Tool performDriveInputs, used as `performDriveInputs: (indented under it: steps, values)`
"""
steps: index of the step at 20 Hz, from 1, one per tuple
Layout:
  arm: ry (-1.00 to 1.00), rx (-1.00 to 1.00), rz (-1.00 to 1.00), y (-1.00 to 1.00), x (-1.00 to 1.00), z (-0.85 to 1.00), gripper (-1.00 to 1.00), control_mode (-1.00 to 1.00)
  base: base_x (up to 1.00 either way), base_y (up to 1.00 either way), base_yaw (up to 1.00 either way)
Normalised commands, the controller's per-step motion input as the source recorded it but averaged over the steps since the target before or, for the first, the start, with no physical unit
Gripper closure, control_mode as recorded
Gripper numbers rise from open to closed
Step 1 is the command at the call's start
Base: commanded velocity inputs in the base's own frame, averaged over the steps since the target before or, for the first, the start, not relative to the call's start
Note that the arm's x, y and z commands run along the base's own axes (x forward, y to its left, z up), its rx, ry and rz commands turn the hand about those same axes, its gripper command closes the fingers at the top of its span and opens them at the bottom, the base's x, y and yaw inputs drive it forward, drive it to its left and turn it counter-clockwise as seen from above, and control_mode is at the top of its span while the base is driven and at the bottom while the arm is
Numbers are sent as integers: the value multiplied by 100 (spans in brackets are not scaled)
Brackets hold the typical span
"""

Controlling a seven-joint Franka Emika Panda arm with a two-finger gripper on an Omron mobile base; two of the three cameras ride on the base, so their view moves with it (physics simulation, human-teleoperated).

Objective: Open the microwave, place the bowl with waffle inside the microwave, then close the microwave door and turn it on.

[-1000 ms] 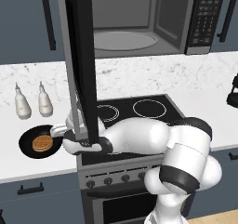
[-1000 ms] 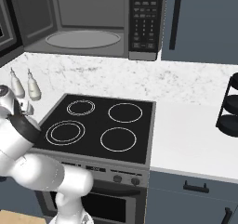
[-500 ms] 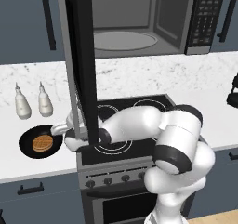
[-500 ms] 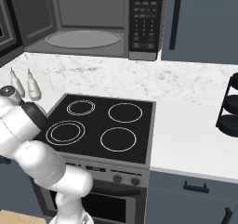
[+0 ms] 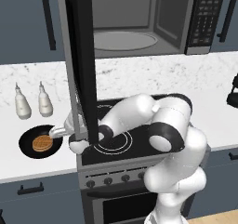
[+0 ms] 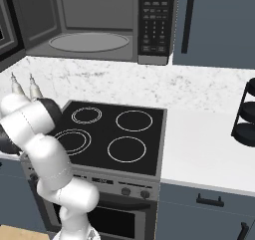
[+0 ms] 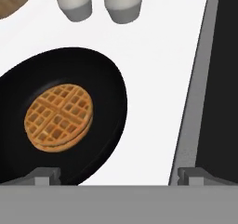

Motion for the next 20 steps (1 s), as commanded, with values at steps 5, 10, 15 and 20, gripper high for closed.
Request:
performDriveInputs:
  steps: [5, 10, 15, 20]
  values:
    - [3, 0, -2, 36, 0, -21, -100, -100, 0, 0, 0]
    - [1, 0, -1, 24, 2, -19, -100, -100, 0, 0, 0]
    - [4, 0, 0, 16, 0, -17, -100, -100, 0, 0, 0]
    - [8, 0, 0, 13, 1, -6, -100, -100, 0, 0, 0]
